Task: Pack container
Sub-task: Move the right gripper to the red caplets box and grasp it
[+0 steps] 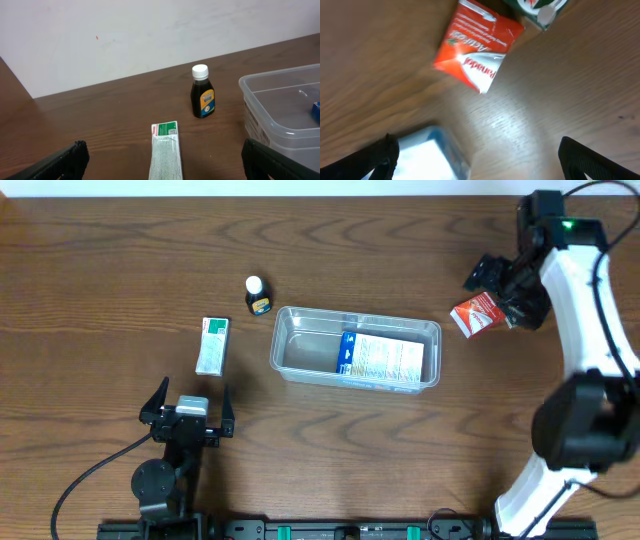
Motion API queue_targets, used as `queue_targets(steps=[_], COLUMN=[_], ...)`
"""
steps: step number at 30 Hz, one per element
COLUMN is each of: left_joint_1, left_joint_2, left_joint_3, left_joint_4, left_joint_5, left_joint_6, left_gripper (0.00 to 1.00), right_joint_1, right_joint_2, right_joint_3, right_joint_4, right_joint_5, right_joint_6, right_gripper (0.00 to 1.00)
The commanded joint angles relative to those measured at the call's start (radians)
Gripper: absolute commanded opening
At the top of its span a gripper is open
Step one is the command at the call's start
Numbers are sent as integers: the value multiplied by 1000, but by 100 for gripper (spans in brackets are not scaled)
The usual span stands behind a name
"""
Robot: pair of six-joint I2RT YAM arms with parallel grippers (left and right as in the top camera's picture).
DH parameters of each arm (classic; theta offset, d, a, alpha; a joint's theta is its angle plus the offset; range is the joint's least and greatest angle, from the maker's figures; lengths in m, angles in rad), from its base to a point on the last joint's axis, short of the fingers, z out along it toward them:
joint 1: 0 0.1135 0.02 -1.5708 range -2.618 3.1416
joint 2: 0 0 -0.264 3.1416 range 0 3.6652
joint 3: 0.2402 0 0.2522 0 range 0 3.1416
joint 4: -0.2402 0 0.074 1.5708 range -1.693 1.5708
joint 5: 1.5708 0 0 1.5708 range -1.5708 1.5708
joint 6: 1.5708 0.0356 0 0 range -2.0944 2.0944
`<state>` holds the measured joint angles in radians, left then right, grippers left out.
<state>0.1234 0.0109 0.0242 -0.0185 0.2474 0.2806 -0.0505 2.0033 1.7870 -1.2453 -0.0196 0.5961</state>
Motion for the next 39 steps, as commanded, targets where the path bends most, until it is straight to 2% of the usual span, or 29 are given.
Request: queue_targets(steps=[1, 14, 25, 33, 37, 39], left_joint_1=[4, 4, 4, 4, 4, 4], left_joint_2=[-5, -5, -5, -5, -5, -5], left_joint_3=[-20, -20, -20, -20, -20, -20], left_joint_4=[-30, -30, -30, -30, -30, -30], left_joint_5=[5, 5, 5, 5, 5, 5], left_joint_6=[-13, -13, -13, -13, -13, -13], left_gripper=[98, 98, 98, 98, 98, 98], right_joint_1=[-8, -10, -11, -11, -11, -11], right_joint_2=[58, 203, 259, 294, 299, 299], right_joint_3=[12, 12, 12, 10, 10, 10], right_joint_4=[25, 196, 235, 215, 198, 194], right_joint_5=[-11, -3, 48, 71, 81, 84], right_joint_6=[28, 157, 204, 203, 192, 166], right_gripper=[99, 99, 99, 74, 67, 60])
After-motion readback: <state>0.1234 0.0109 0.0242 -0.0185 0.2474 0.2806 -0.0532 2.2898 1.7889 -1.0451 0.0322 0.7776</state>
